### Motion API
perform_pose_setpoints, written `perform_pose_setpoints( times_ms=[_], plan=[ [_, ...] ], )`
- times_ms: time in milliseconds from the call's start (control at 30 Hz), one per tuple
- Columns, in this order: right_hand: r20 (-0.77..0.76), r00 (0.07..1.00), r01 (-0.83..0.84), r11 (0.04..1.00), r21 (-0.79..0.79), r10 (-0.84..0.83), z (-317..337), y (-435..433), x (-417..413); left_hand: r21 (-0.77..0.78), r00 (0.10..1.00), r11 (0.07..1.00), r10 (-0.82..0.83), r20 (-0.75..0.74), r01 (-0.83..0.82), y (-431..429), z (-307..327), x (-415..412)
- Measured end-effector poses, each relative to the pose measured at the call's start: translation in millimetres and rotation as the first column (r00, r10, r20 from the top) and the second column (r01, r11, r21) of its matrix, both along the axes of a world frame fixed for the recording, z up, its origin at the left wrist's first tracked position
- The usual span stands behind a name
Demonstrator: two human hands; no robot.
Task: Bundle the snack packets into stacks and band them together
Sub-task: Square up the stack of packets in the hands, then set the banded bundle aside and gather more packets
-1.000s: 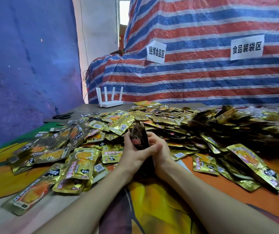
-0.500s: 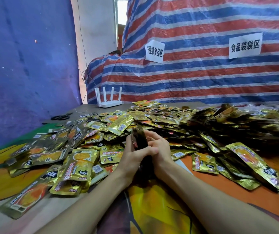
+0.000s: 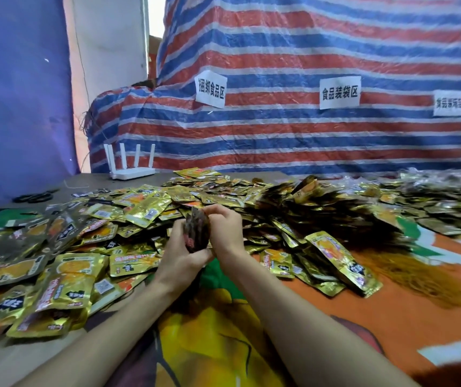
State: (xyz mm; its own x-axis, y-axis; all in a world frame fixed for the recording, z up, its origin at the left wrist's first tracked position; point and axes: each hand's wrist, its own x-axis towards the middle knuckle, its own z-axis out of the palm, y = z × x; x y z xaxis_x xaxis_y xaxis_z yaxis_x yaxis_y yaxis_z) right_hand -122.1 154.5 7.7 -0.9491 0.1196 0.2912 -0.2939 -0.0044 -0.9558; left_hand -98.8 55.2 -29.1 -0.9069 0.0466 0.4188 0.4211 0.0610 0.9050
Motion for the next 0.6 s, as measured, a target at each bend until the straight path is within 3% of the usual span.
perform_pose_setpoints(
  times_ms=[133, 233, 333, 433, 533, 600],
  plan=[
    [0.027, 1.0, -0.001, 0.974, 0.226, -0.006, 7.6, 13.3, 12.6, -0.031, 0.997, 0.997, -0.07, -0.025, 0.069, -3.4, 5.3, 7.0],
    [-0.035, 0.998, 0.065, 0.898, 0.435, -0.055, 7.7, 49.1, 30.4, -0.18, 0.978, 0.968, -0.191, -0.079, 0.175, 0.7, 7.0, 19.3],
    [-0.184, 0.971, 0.241, 0.66, 0.712, -0.155, 15.3, 102.5, 51.8, -0.334, 0.96, 0.918, -0.26, -0.108, 0.211, 5.8, 11.3, 31.0],
    [-0.296, 0.896, 0.412, 0.375, 0.83, -0.331, 31.2, 166.6, 65.3, -0.425, 0.952, 0.883, -0.276, -0.13, 0.198, 6.3, 12.5, 33.8],
    [-0.26, 0.802, 0.357, 0.083, 0.93, -0.538, 42.4, 229.6, 76.3, -0.448, 0.953, 0.877, -0.266, -0.147, 0.176, 4.4, 10.9, 33.3],
    [-0.199, 0.744, 0.233, -0.032, 0.972, -0.638, 35.7, 262.1, 84.2, -0.444, 0.957, 0.879, -0.257, -0.138, 0.172, 3.2, 10.5, 32.2]
  ],
)
